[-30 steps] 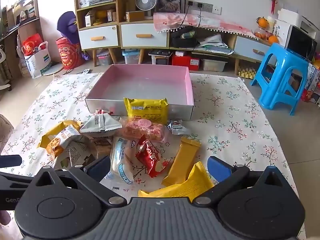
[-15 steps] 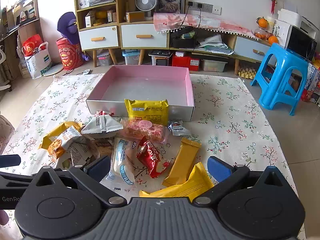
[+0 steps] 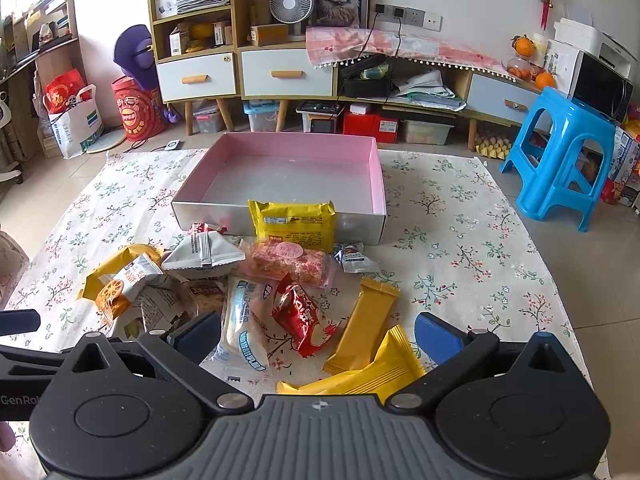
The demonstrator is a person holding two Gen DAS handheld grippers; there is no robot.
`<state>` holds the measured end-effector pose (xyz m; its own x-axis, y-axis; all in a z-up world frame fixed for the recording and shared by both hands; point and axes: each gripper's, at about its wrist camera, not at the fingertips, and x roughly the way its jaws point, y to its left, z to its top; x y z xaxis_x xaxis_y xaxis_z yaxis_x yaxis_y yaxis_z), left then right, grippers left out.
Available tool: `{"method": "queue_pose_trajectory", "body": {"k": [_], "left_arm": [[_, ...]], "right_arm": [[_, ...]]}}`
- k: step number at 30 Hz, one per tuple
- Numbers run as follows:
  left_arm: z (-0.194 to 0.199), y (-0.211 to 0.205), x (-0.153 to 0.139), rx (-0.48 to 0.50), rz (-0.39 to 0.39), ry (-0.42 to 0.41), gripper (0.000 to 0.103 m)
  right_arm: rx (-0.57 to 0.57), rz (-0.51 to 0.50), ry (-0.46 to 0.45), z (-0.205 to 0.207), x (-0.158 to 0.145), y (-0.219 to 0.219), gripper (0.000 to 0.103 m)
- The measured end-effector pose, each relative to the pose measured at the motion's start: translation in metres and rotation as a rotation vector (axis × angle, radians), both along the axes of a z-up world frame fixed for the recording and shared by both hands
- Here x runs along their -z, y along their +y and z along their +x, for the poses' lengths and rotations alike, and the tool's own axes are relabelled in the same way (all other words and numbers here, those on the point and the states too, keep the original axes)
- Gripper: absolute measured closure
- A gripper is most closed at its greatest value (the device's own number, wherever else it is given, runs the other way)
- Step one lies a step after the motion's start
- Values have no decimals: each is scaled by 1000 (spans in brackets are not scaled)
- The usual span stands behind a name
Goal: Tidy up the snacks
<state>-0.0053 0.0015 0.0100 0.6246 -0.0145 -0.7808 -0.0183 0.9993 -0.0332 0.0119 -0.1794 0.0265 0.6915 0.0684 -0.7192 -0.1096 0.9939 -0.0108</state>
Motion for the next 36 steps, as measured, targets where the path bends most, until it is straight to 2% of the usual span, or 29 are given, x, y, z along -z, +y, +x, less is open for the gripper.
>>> {"method": "queue_pose_trajectory", "body": {"k": [27, 36], "left_arm": [[0, 1, -2, 0, 2, -6, 0], [1, 1, -1, -9, 26, -8, 0]], "right_arm": [[-2, -6, 1, 1, 0, 3, 8], [-5, -11, -3, 1, -2, 4, 8]]}}
